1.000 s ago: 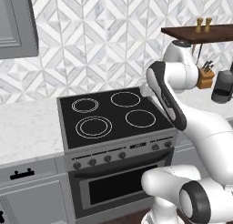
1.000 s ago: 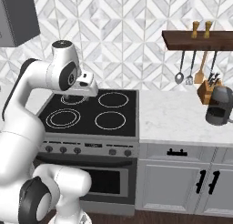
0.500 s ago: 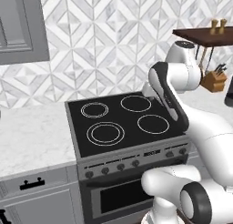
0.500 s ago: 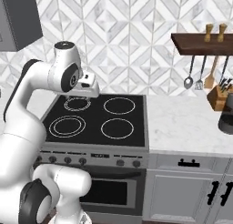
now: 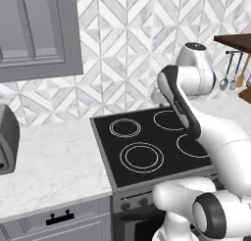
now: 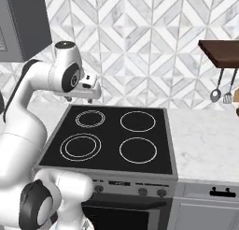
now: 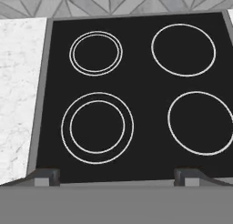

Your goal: Navigate to the range hood.

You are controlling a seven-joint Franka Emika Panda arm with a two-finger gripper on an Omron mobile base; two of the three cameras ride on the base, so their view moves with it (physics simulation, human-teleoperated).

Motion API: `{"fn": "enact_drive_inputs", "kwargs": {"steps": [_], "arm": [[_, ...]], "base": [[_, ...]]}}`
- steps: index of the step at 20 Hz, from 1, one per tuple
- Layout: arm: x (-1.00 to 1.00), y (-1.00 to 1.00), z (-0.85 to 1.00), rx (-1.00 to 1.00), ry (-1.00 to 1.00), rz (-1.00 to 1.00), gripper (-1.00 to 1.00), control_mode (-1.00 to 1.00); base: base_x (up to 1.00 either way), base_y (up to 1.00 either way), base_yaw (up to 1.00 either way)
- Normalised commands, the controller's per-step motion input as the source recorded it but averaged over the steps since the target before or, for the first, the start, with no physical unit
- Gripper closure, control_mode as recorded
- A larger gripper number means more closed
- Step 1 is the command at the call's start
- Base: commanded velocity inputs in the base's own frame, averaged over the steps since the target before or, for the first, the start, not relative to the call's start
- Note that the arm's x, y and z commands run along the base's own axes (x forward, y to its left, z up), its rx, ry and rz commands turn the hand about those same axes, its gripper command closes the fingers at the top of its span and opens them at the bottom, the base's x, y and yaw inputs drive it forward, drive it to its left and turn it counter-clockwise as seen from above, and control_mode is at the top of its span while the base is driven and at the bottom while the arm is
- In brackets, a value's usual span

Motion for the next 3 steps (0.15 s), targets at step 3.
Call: {"fn": "enact_drive_inputs", "kwargs": {"steps": [3], "arm": [[0.00,0.00,0.00,0.00,0.00,0.00,-1.00,1.00]], "base": [[0.88,0.05,0.12]]}}
